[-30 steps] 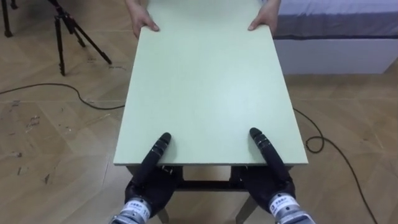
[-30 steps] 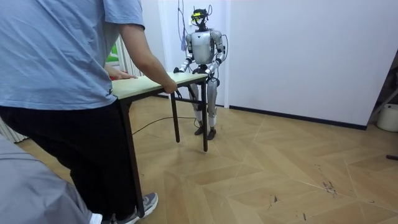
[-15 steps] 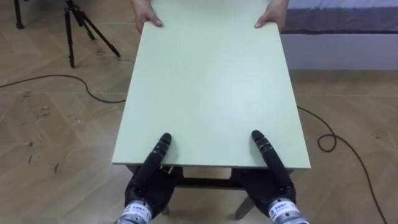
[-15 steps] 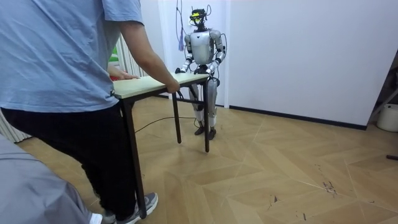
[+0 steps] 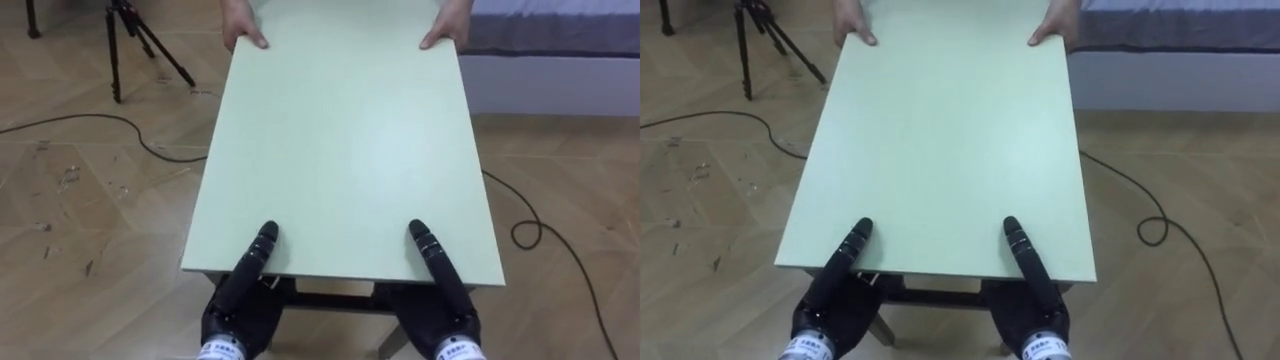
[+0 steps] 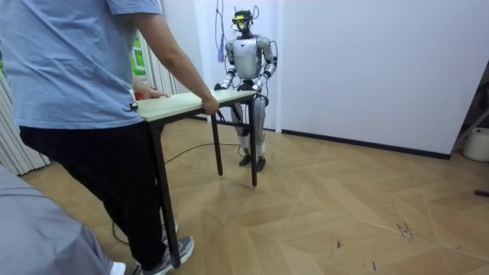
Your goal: Move table with human
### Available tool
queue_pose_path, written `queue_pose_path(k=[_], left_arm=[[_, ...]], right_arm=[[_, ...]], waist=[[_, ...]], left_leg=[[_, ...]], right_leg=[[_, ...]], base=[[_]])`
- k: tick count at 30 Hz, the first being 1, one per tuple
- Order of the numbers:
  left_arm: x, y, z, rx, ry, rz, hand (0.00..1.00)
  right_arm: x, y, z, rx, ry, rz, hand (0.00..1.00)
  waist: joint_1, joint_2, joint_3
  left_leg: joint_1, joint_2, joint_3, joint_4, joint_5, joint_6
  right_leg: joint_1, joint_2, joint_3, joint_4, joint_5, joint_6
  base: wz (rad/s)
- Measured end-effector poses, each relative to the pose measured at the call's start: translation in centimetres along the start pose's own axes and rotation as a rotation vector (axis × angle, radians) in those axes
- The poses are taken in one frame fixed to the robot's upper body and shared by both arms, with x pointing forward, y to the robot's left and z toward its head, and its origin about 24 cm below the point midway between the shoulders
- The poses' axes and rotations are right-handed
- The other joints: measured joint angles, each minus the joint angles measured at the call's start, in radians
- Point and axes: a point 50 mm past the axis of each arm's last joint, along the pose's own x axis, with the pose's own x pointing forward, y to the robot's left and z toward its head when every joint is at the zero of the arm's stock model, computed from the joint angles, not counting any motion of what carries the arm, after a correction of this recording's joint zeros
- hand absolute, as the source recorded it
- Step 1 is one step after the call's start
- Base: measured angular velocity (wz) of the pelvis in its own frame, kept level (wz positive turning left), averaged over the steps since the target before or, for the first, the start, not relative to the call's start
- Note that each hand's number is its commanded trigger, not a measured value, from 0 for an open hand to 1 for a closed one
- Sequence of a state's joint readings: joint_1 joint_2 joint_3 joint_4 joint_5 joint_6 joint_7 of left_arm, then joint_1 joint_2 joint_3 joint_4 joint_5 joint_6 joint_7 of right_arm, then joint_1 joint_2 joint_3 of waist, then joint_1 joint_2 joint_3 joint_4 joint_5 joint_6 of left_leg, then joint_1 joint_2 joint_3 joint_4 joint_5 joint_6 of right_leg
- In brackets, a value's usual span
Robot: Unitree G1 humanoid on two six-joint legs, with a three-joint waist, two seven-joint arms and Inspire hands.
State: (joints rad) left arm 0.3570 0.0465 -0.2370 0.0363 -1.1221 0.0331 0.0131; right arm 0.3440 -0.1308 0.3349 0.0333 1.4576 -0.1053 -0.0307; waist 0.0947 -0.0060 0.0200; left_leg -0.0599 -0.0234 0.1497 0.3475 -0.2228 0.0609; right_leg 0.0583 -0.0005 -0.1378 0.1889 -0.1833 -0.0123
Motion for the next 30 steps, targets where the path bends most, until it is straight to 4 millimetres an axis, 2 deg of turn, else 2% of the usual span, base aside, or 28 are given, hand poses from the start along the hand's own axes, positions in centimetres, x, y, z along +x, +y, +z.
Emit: queue_pose_path(k=[2,3,4,5,6,7,8,9,10,11,12,13,14,15,16,17,18,19,20,21,22,23,24,26,27,28,29,30], left_arm=[[0.0,0.1,-0.1,0.006,0.009,0.002,1.00],[-0.1,0.1,-0.2,0.008,0.015,0.001,1.00],[-0.1,0.1,-0.1,0.011,0.013,0.003,1.00],[-0.1,0.1,-0.1,0.013,0.013,0.003,1.00],[-0.1,0.2,-0.1,0.013,0.013,0.005,1.00],[-0.1,0.2,-0.1,0.013,0.014,0.006,1.00],[-0.2,0.3,-0.1,0.007,0.013,0.008,1.00],[-0.2,0.2,-0.1,-0.001,0.013,0.007,1.00],[-0.2,0.2,-0.2,-0.004,0.013,0.007,1.00],[-0.4,0.4,-0.3,-0.015,0.015,0.013,1.00],[-0.6,0.6,-0.4,-0.022,0.015,0.017,1.00],[-0.7,0.8,-0.3,-0.022,0.015,0.011,1.00],[-0.6,0.7,-0.2,-0.015,0.014,0.005,1.00],[-0.6,0.6,-0.3,-0.013,0.020,0.002,1.00],[-0.5,0.6,-0.4,-0.013,0.023,0.001,1.00],[-0.5,0.5,-0.3,-0.009,0.025,-0.002,1.00],[-0.3,0.3,-0.1,-0.001,0.024,-0.014,1.00],[-0.1,0.1,-0.1,0.001,0.023,-0.021,1.00],[0.1,-0.2,-0.1,0.003,0.024,-0.031,1.00],[0.2,-0.4,0.2,0.008,0.012,-0.040,1.00],[0.2,-0.5,0.5,0.018,-0.006,-0.050,1.00],[0.4,-0.6,1.0,0.036,-0.024,-0.066,1.00],[0.9,-0.6,0.6,0.035,-0.012,-0.068,1.00],[1.2,-0.6,0.2,0.036,0.007,-0.065,1.00],[1.3,-0.5,0.0,0.036,0.015,-0.059,1.00],[1.3,-0.4,0.0,0.035,0.017,-0.053,1.00],[1.3,-0.2,-0.3,0.036,0.025,-0.046,1.00],[1.2,-0.1,-0.5,0.035,0.032,-0.039,1.00]], right_arm=[[-0.1,-0.2,-0.1,0.004,0.008,-0.010,1.00],[-0.2,-0.4,-0.1,0.010,0.006,-0.018,1.00],[-0.3,-0.5,-0.1,0.013,0.005,-0.019,1.00],[-0.3,-0.5,0.0,0.011,0.004,-0.014,1.00],[-0.3,-0.5,-0.1,0.008,0.004,-0.012,1.00],[-0.3,-0.5,-0.1,0.005,0.004,-0.010,1.00],[-0.3,-0.4,-0.1,-0.004,0.003,-0.005,1.00],[-0.2,-0.3,0.0,-0.011,0.001,0.000,1.00],[-0.2,-0.3,0.0,-0.016,0.001,0.002,1.00],[-0.2,-0.3,0.0,-0.017,0.008,0.001,1.00],[-0.2,-0.4,-0.2,-0.015,0.015,-0.002,1.00],[-0.2,-0.4,-0.3,-0.009,0.020,-0.002,1.00],[-0.2,-0.4,-0.3,-0.003,0.019,0.002,1.00],[-0.3,-0.4,-0.2,-0.005,0.014,0.005,1.00],[-0.3,-0.5,-0.1,-0.006,0.011,0.006,1.00],[-0.4,-0.5,-0.1,-0.004,0.008,0.011,1.00],[-0.3,-0.4,0.1,-0.006,0.001,0.022,1.00],[-0.2,-0.3,0.2,-0.008,-0.004,0.031,1.00],[0.0,0.1,0.5,-0.023,-0.009,0.050,1.00],[0.2,0.4,0.6,-0.038,-0.014,0.073,1.00],[0.4,0.7,0.5,-0.038,-0.012,0.093,1.00],[0.5,0.9,0.4,-0.043,-0.017,0.122,1.00],[0.5,0.8,0.7,-0.053,-0.037,0.131,1.00],[0.5,0.5,0.9,-0.050,-0.047,0.117,1.00],[0.5,0.2,0.9,-0.046,-0.042,0.105,1.00],[0.4,0.1,0.8,-0.045,-0.038,0.100,1.00],[0.2,-0.2,0.8,-0.044,-0.038,0.089,1.00],[0.0,-0.5,0.9,-0.045,-0.038,0.077,1.00]], waist=[[0.010,0.001,0.0005],[0.018,0.003,0.0003],[0.024,0.005,-0.0007],[0.034,0.013,-0.0005],[0.046,0.013,-0.0014],[0.049,0.009,-0.0038],[0.050,0.007,-0.0059],[0.049,0.013,-0.0058],[0.049,0.020,-0.0053],[0.055,0.041,-0.0078],[0.053,0.052,-0.0130],[0.040,0.059,-0.0108],[0.015,0.060,-0.0026],[-0.011,0.063,0.0020],[-0.020,0.064,0.0042],[-0.027,0.063,0.0061],[-0.031,0.063,0.0069],[-0.029,0.067,0.0102],[-0.038,0.092,0.0242],[-0.058,0.099,0.0120],[-0.060,0.095,0.0126],[-0.066,0.090,0.0134],[-0.064,0.110,0.0119],[-0.064,0.101,0.0105],[-0.063,0.094,0.0118],[-0.063,0.089,0.0105],[-0.068,0.085,0.0083],[-0.076,0.078,0.0050]], left_leg=[[-0.028,0.016,-0.013,0.087,-0.001,-0.002],[-0.063,0.027,-0.019,0.172,-0.003,-0.006],[-0.083,0.035,-0.017,0.212,-0.004,-0.009],[-0.124,0.048,-0.016,0.283,-0.004,-0.036],[-0.152,0.055,-0.017,0.323,0.008,-0.074],[-0.165,0.056,-0.017,0.340,0.018,-0.091],[-0.192,0.058,-0.019,0.368,0.038,-0.122],[-0.216,0.071,-0.014,0.401,0.045,-0.134],[-0.228,0.086,-0.009,0.436,0.044,-0.131],[-0.240,0.146,0.005,0.571,0.045,-0.125],[-0.237,0.171,0.003,0.640,0.045,-0.124],[-0.215,0.207,-0.007,0.714,0.045,-0.124],[-0.180,0.227,-0.032,0.690,0.046,-0.126],[-0.134,0.228,-0.053,0.595,0.042,-0.130],[-0.103,0.226,-0.064,0.532,0.018,-0.141],[-0.042,0.213,-0.064,0.403,-0.043,-0.140],[-0.001,0.198,-0.062,0.288,-0.077,-0.146],[0.020,0.192,-0.057,0.225,-0.087,-0.147],[0.058,0.187,-0.060,0.123,-0.093,-0.141],[0.034,0.186,-0.080,0.082,-0.116,-0.123],[0.010,0.180,-0.092,0.087,-0.134,-0.121],[-0.029,0.157,-0.117,0.113,-0.198,-0.131],[-0.047,0.161,-0.119,0.139,-0.234,-0.133],[-0.048,0.130,-0.115,0.155,-0.228,-0.130],[-0.046,0.124,-0.099,0.158,-0.228,-0.108],[-0.047,0.118,-0.095,0.159,-0.223,-0.103],[-0.052,0.106,-0.093,0.162,-0.214,-0.090],[-0.059,0.092,-0.088,0.164,-0.202,-0.075]], right_leg=[[-0.013,0.011,0.000,0.031,0.001,-0.008],[-0.005,0.020,-0.003,0.032,0.001,-0.025],[-0.004,0.024,-0.004,0.029,0.000,-0.029],[-0.008,0.039,-0.007,0.027,-0.001,-0.038],[-0.009,0.044,-0.013,0.014,-0.001,-0.045],[-0.008,0.044,-0.013,-0.002,0.002,-0.050],[-0.005,0.043,-0.021,-0.031,0.011,-0.065],[-0.007,0.038,-0.043,-0.045,0.016,-0.071],[-0.007,0.044,-0.060,-0.048,0.016,-0.077],[-0.003,0.068,-0.077,-0.036,0.008,-0.094],[-0.002,0.083,-0.088,-0.027,0.003,-0.102],[-0.002,0.099,-0.095,0.001,-0.006,-0.116],[-0.014,0.104,-0.113,0.028,-0.008,-0.119],[-0.032,0.103,-0.104,0.061,-0.008,-0.118],[-0.045,0.102,-0.092,0.082,-0.008,-0.118],[-0.082,0.098,-0.069,0.129,-0.007,-0.117],[-0.136,0.088,-0.074,0.190,-0.006,-0.115],[-0.175,0.078,-0.083,0.249,-0.003,-0.111],[-0.308,0.059,-0.086,0.414,0.005,-0.082],[-0.403,0.080,-0.020,0.348,-0.002,-0.043],[-0.438,0.078,0.000,0.261,0.025,-0.035],[-0.493,0.029,-0.044,0.194,0.178,-0.095],[-0.502,0.016,-0.098,0.209,0.176,-0.103],[-0.501,-0.016,-0.136,0.199,0.185,-0.106],[-0.492,-0.028,-0.145,0.184,0.204,-0.106],[-0.487,-0.034,-0.146,0.175,0.213,-0.105],[-0.471,-0.043,-0.145,0.147,0.239,-0.094],[-0.452,-0.054,-0.140,0.113,0.260,-0.069]], base=[[-0.12],[-0.13],[-0.12],[-0.19],[-0.20],[-0.15],[-0.09],[-0.06],[-0.20],[-0.23],[-0.16],[0.37],[0.80],[0.85],[0.53],[0.16],[0.00],[-0.03],[0.04],[0.08],[0.25],[0.29],[0.29],[0.16],[0.09],[0.08],[0.08],[0.13]])
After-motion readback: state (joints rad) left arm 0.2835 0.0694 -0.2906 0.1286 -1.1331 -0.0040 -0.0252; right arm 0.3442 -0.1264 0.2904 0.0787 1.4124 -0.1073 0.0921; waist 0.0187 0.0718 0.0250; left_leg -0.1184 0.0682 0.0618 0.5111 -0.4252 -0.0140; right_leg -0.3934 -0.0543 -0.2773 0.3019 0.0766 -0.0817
